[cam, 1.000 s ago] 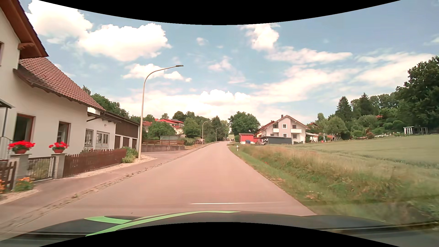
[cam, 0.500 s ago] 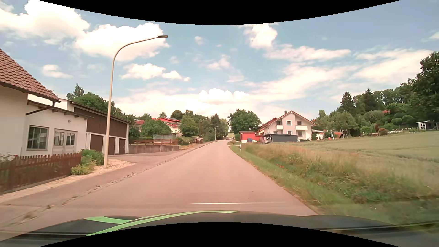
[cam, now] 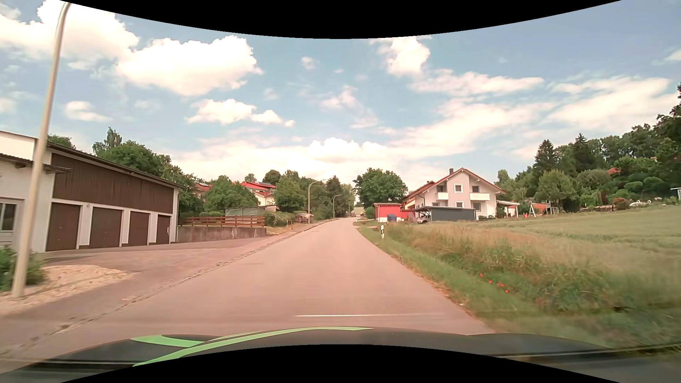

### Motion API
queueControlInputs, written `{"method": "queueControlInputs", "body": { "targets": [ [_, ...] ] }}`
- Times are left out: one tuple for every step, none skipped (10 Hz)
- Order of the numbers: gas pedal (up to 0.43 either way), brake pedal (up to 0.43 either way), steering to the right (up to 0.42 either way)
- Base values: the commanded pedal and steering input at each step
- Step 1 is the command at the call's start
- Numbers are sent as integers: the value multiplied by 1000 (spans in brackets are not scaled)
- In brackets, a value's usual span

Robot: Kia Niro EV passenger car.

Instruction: Follow the waypoints while adhering to traffic rules and regulations

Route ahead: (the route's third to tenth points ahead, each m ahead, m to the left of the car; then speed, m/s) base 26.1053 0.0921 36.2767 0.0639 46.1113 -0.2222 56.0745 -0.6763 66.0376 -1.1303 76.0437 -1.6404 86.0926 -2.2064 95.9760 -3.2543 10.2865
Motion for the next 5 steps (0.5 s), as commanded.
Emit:
{"method": "queueControlInputs", "body": {
  "targets": [
    [228, 0, -1],
    [228, 0, 0],
    [228, 0, 0],
    [228, 0, -1],
    [228, 0, -1]
  ]
}}
